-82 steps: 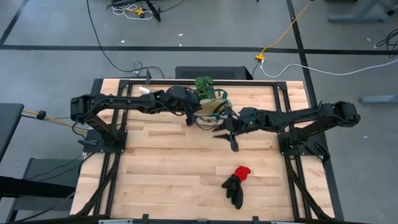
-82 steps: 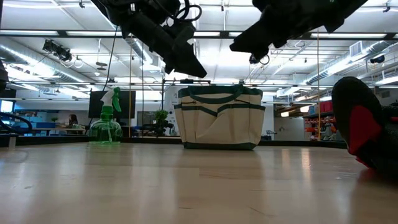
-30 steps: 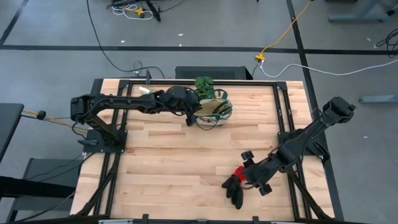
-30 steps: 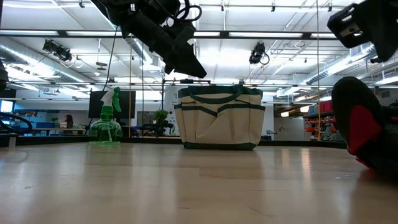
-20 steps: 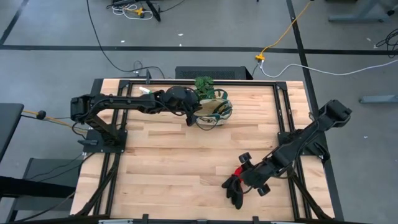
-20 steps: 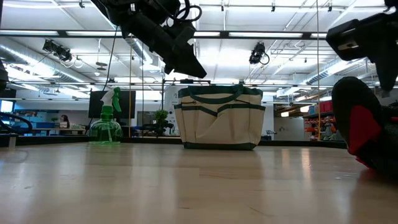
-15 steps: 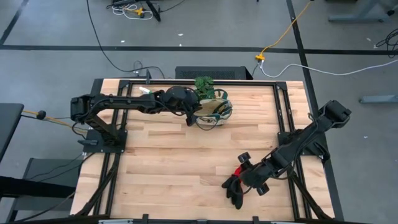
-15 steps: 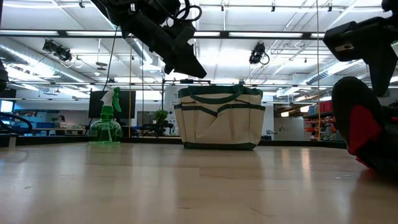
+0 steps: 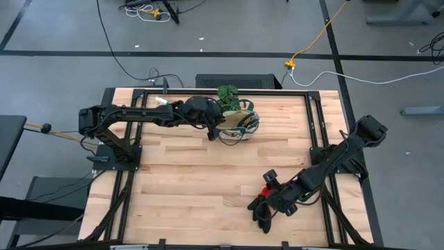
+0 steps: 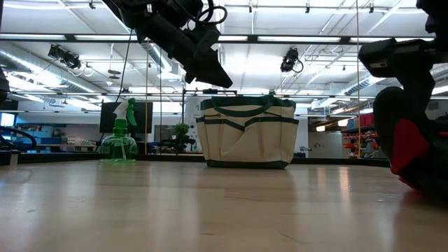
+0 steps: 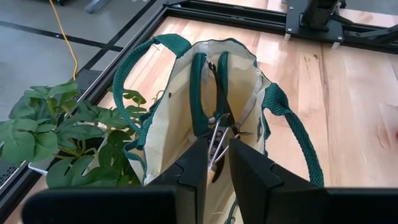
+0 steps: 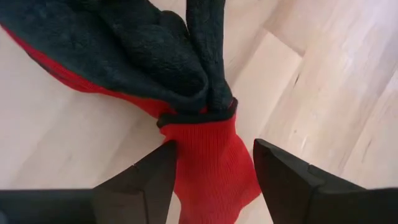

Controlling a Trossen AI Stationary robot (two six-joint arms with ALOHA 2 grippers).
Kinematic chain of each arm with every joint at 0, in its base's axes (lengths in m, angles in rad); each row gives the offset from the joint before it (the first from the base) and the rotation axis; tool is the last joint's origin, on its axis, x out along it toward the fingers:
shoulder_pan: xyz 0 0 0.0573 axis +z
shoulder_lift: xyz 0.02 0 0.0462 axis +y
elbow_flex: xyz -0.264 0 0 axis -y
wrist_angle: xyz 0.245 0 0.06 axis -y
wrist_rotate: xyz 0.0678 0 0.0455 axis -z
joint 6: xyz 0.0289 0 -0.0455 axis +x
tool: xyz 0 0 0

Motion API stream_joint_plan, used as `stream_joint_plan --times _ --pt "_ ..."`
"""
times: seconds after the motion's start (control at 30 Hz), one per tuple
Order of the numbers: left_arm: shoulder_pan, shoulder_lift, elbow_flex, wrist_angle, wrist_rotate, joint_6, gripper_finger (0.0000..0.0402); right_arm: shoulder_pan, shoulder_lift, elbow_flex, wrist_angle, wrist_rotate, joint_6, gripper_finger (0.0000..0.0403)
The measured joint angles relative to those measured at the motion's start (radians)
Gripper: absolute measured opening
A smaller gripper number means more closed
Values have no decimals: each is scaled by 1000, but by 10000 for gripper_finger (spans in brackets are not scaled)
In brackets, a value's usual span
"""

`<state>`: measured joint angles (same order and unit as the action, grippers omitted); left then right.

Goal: Pick & Place Garden tools in Gardening bag
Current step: Put the red gloves into the green gardening bag

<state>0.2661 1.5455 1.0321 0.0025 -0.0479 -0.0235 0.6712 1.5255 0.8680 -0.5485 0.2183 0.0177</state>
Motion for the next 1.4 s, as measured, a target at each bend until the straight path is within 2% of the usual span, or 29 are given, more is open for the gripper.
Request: stream_joint_plan --times 0.17,0.67,0.83,1.13,1.3,1.4 --pt "0 0 0 0 0 0 71 0 34 0 1 -35 0 216" --pt "0 0 0 -1 0 0 71 0 143 0 95 -25 21 207" --pt "0 0 0 -9 0 0 71 0 144 1 88 -24 58 164" --pt "0 0 0 -14 0 0 71 -1 143 2 72 -38 124 23" --pt "0 0 0 -14 0 0 71 -4 145 20 55 -44 140 15" --pt "0 0 0 -15 0 0 71 -9 149 73 -27 -38 142 15"
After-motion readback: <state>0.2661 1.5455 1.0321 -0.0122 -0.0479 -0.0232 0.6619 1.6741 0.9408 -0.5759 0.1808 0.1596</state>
